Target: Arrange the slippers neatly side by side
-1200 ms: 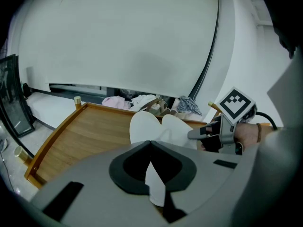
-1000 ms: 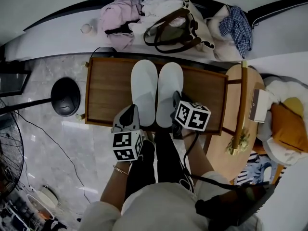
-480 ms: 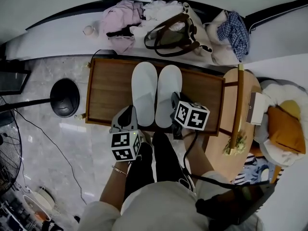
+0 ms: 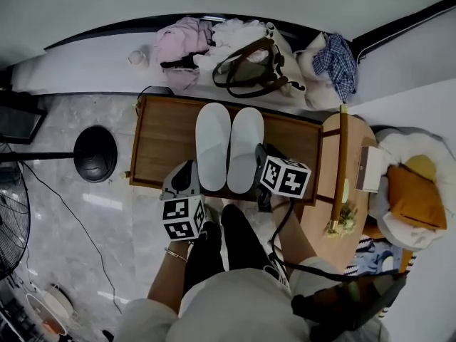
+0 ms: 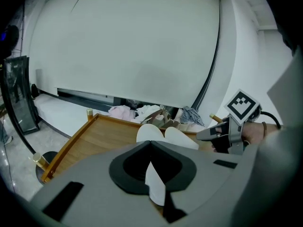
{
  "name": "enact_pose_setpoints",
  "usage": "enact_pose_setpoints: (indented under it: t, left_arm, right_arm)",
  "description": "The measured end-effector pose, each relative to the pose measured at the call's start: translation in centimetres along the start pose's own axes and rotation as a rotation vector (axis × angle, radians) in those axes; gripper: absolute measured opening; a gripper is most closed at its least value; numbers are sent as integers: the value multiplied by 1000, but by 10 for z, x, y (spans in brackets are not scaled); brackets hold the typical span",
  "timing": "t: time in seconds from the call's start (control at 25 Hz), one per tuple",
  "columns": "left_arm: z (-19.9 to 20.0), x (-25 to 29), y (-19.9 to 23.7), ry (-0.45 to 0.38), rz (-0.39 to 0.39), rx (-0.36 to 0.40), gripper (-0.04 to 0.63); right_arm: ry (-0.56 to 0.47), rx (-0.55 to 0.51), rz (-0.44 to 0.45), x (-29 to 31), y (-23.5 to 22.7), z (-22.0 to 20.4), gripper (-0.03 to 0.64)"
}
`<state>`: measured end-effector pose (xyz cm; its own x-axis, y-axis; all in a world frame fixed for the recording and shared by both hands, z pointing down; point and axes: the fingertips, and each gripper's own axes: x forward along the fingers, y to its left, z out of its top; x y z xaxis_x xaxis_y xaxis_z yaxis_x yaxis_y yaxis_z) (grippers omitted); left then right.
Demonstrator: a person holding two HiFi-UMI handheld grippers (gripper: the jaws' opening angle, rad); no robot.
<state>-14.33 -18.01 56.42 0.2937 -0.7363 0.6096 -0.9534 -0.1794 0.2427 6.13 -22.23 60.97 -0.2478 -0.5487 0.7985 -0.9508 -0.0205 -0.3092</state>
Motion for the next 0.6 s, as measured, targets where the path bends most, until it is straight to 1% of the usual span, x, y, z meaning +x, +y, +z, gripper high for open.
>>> enact_pose_setpoints:
  t: [0.2, 0.36, 0.6]
  left_arm:
    - [16, -13, -4, -40, -3, 22, 17]
    - [35, -23, -6, -87, -1, 31, 17]
    - [54, -36, -17, -139, -6, 33, 17]
  right_arm:
    - [-36, -22, -4, -24, 2, 12, 132]
    - [-73, -65, -21, -45, 5, 21, 132]
    - [-118, -120, -13, -75, 14, 30, 132]
